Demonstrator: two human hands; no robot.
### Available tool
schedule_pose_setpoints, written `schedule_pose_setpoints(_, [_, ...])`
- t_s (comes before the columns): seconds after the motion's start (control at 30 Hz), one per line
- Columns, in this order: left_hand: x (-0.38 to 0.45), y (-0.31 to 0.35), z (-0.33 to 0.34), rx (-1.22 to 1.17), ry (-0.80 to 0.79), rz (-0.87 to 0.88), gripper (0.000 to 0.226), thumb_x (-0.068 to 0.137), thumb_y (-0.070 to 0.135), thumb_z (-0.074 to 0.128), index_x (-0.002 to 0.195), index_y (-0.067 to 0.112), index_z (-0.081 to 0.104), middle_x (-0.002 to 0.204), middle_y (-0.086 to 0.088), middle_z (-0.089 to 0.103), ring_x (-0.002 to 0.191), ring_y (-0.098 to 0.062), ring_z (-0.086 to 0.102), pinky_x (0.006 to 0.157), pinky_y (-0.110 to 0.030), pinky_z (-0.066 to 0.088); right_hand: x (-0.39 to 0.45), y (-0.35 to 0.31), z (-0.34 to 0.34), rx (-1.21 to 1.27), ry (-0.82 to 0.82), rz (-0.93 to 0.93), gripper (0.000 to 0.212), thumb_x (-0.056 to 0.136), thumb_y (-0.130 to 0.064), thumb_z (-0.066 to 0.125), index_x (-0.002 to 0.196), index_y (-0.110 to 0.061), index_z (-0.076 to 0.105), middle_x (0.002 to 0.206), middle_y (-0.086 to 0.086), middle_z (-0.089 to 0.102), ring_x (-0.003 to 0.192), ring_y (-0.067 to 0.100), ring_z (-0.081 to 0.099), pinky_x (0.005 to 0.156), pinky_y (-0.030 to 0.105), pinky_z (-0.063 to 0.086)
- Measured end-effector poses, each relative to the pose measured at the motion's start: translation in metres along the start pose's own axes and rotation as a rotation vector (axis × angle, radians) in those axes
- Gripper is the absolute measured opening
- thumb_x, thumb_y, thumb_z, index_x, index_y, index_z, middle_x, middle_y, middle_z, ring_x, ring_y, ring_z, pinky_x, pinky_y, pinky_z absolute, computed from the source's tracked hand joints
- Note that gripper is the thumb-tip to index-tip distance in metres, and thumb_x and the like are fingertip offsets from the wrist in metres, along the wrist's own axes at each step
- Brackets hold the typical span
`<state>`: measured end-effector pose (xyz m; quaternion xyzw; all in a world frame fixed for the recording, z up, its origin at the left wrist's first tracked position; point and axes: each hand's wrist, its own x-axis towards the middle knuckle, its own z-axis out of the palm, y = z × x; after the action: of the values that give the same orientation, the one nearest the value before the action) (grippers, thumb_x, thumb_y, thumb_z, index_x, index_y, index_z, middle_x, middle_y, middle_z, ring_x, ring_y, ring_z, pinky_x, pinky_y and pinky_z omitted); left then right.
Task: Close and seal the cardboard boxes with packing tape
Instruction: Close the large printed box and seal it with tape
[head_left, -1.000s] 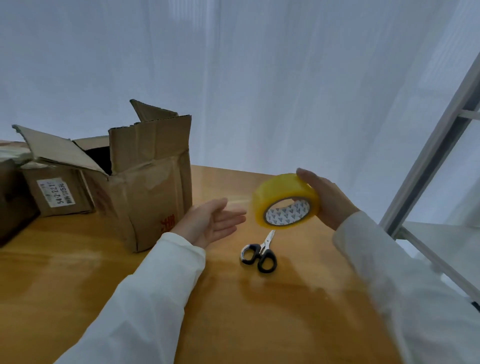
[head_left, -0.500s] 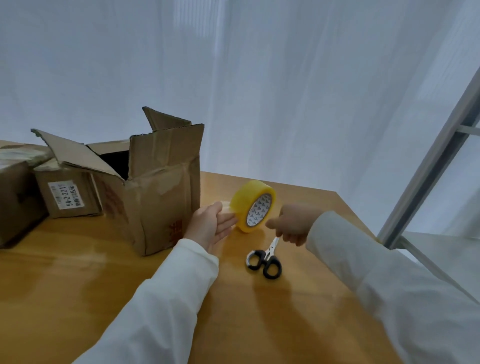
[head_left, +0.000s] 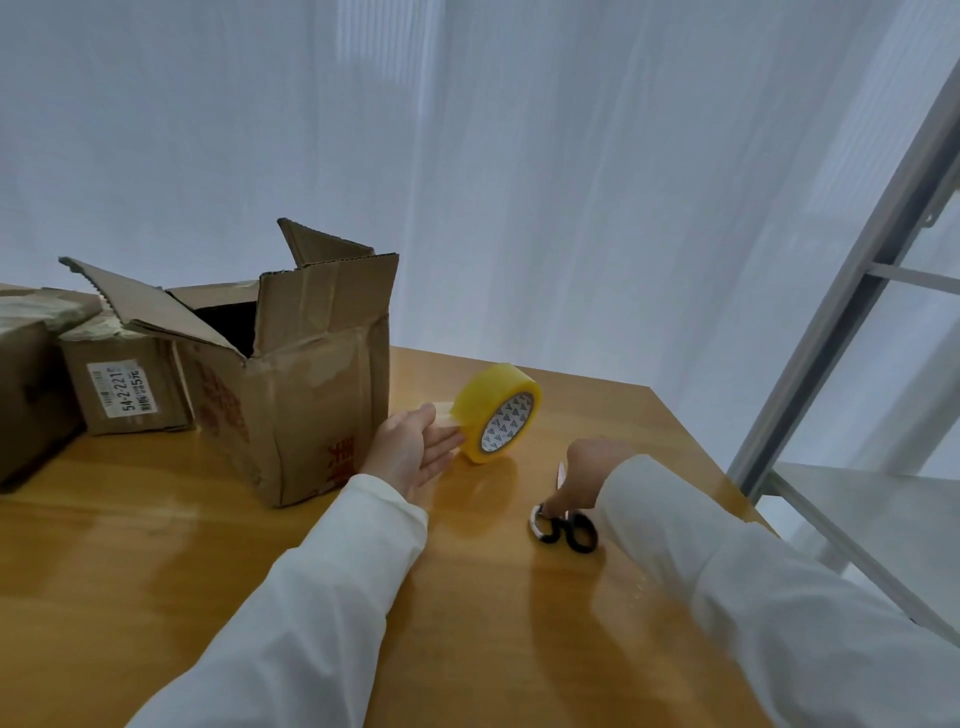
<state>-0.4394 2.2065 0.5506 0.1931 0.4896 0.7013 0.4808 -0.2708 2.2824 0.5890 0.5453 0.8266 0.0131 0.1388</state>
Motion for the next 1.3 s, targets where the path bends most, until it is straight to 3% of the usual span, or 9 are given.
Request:
schedule_pose_setpoints(0.27, [-0.007, 0.004, 0.002, 0.031, -0.013, 0.008, 0.038, 0.103, 0.022, 0.036, 0.138, 0.008, 0.035, 0.099, -0.013, 0.068, 0.091, -0.022, 0.066, 0.077, -0.028, 0.051, 0.0, 0.028, 0.007, 0.098, -0.13, 0.083, 0.037, 0.078, -0.046, 0.071, 0.068, -0.016, 0.053, 0.061, -0.004, 0.056, 0.056, 0.011, 0.052, 0.054, 0.021, 0.042])
schedule_pose_setpoints(0.37, [-0.008, 0.006, -0.001, 0.038, -0.025, 0.002, 0.032, 0.103, 0.022, 0.036, 0.132, 0.01, 0.038, 0.09, -0.011, 0.07, 0.086, -0.021, 0.067, 0.075, -0.029, 0.053, 0.003, 0.036, 0.012, 0.064, -0.046, 0.075, 0.037, 0.078, -0.042, 0.07, 0.066, -0.016, 0.047, 0.065, -0.003, 0.053, 0.057, 0.012, 0.048, 0.051, 0.022, 0.037])
schedule_pose_setpoints(0.47, [-0.01, 0.008, -0.003, 0.045, -0.04, -0.005, 0.02, 0.103, 0.023, 0.036, 0.12, 0.015, 0.042, 0.088, -0.011, 0.071, 0.086, -0.021, 0.068, 0.076, -0.032, 0.053, 0.006, 0.051, 0.016, 0.164, -0.049, 0.091, 0.033, 0.084, -0.042, 0.064, 0.07, -0.015, 0.051, 0.07, -0.001, 0.059, 0.057, 0.012, 0.052, 0.057, 0.023, 0.044])
schedule_pose_setpoints(0.63, [-0.013, 0.009, -0.004, 0.02, -0.069, -0.027, 0.033, 0.103, 0.022, 0.036, 0.134, 0.011, 0.04, 0.095, -0.013, 0.07, 0.09, -0.023, 0.068, 0.075, -0.032, 0.053, -0.001, 0.071, 0.004, 0.984, -0.122, 0.08, 0.025, 0.094, -0.029, 0.056, 0.089, -0.004, 0.06, 0.09, 0.012, 0.07, 0.054, 0.012, 0.046, 0.058, 0.023, 0.049])
schedule_pose_setpoints(0.73, [-0.014, 0.011, -0.004, 0.014, -0.082, -0.047, 0.03, 0.103, 0.022, 0.035, 0.131, 0.012, 0.04, 0.1, -0.015, 0.069, 0.094, -0.025, 0.067, 0.078, -0.032, 0.053, -0.016, 0.073, -0.012, 1.289, -0.311, -0.102, 0.036, 0.084, -0.049, 0.064, 0.09, -0.015, 0.058, 0.08, 0.0, 0.06, 0.055, 0.008, 0.046, 0.063, 0.026, 0.054])
schedule_pose_setpoints(0.83, [-0.015, 0.011, -0.004, 0.017, -0.099, -0.07, 0.031, 0.103, 0.022, 0.034, 0.131, 0.01, 0.039, 0.101, -0.014, 0.068, 0.097, -0.025, 0.066, 0.079, -0.032, 0.053, -0.029, 0.061, -0.019, 1.188, -0.647, -0.284, 0.084, 0.038, -0.073, 0.08, 0.094, -0.015, 0.056, 0.083, 0.001, 0.054, 0.059, 0.01, 0.049, 0.064, 0.031, 0.056])
schedule_pose_setpoints(0.9, [-0.015, 0.01, -0.003, 0.032, -0.114, -0.089, 0.035, 0.103, 0.021, 0.033, 0.135, 0.007, 0.037, 0.107, -0.016, 0.067, 0.101, -0.026, 0.064, 0.082, -0.032, 0.052, -0.03, 0.051, -0.014, 1.085, -0.761, -0.358, 0.106, 0.019, -0.081, 0.076, 0.098, -0.015, 0.053, 0.083, 0.0, 0.054, 0.06, 0.01, 0.052, 0.066, 0.032, 0.057])
schedule_pose_setpoints(1.13, [-0.018, 0.01, -0.001, 0.056, -0.114, -0.112, 0.02, 0.103, 0.022, 0.033, 0.112, 0.009, 0.046, 0.115, -0.018, 0.065, 0.099, -0.026, 0.063, 0.083, -0.033, 0.05, -0.022, 0.026, 0.005, 1.034, -0.871, -0.379, 0.107, 0.02, -0.084, 0.073, 0.099, -0.014, 0.051, 0.086, 0.002, 0.055, 0.067, 0.013, 0.057, 0.074, 0.036, 0.058])
schedule_pose_setpoints(1.3, [-0.017, 0.009, 0.001, 0.019, -0.102, -0.122, 0.019, 0.102, 0.022, 0.036, 0.115, 0.01, 0.043, 0.112, -0.018, 0.065, 0.1, -0.027, 0.063, 0.083, -0.035, 0.05, -0.017, 0.022, 0.018, 1.13, -0.878, -0.332, 0.106, 0.022, -0.083, 0.074, 0.099, -0.013, 0.052, 0.084, 0.003, 0.059, 0.071, 0.017, 0.061, 0.075, 0.039, 0.058])
